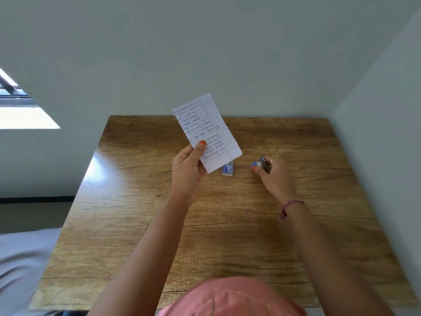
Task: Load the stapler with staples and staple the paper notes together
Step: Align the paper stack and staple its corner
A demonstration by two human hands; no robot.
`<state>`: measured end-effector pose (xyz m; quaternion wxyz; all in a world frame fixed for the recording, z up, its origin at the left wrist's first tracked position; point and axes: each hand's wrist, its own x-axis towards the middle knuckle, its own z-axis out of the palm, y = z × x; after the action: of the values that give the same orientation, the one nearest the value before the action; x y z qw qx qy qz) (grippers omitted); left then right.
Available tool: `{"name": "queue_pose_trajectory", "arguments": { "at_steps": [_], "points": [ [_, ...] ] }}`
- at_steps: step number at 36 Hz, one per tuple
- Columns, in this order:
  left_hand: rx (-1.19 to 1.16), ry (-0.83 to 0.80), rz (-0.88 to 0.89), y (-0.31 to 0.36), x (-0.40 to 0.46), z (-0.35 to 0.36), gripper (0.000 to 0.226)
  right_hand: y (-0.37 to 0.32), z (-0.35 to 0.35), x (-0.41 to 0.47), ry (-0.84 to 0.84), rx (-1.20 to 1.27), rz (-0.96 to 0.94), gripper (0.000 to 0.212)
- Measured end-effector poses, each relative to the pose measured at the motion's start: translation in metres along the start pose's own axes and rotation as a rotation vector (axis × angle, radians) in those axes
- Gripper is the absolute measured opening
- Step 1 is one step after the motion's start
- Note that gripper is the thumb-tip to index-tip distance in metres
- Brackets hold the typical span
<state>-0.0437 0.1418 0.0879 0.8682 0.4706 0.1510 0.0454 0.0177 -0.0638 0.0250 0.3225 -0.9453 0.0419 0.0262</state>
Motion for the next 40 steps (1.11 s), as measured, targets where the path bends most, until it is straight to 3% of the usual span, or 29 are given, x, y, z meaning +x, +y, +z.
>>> {"name": "queue_pose_trajectory", "arguments": {
  "at_steps": [9, 14, 17, 19, 22, 24, 33, 40],
  "points": [
    [0.021, -0.044, -0.044, -0.002, 0.001, 0.000, 0.017, -0.009, 0.015, 0.010, 0.094, -0.219, -0.023, 0.048],
    [0.052, -0.074, -0.069, -0.003, 0.001, -0.001, 0.016, -0.018, 0.007, 0.005, 0.008, -0.268, 0.011, 0.052],
    [0.069, -0.110, -0.078, -0.003, 0.001, -0.003, 0.017, -0.033, -0.008, -0.001, 0.092, -0.116, -0.085, 0.058],
    [0.078, -0.130, -0.095, -0.002, 0.001, -0.005, 0.016, -0.046, -0.022, -0.004, 0.065, 0.102, -0.105, 0.048],
    [0.097, -0.174, -0.120, -0.001, 0.000, -0.007, 0.016, -0.067, -0.044, -0.009, -0.257, 0.631, 0.009, 0.040],
    [0.110, -0.212, -0.127, 0.001, 0.000, -0.007, 0.017, -0.073, -0.053, -0.010, -0.441, 0.795, 0.010, 0.043],
    [0.191, -0.242, -0.119, 0.012, 0.006, -0.013, 0.028, -0.075, -0.056, -0.010, -0.559, 0.884, -0.002, 0.040],
    [0.303, -0.305, -0.118, 0.029, 0.013, -0.018, 0.021, -0.076, -0.060, -0.010, -0.660, 0.907, 0.030, 0.047]
  ]
}}
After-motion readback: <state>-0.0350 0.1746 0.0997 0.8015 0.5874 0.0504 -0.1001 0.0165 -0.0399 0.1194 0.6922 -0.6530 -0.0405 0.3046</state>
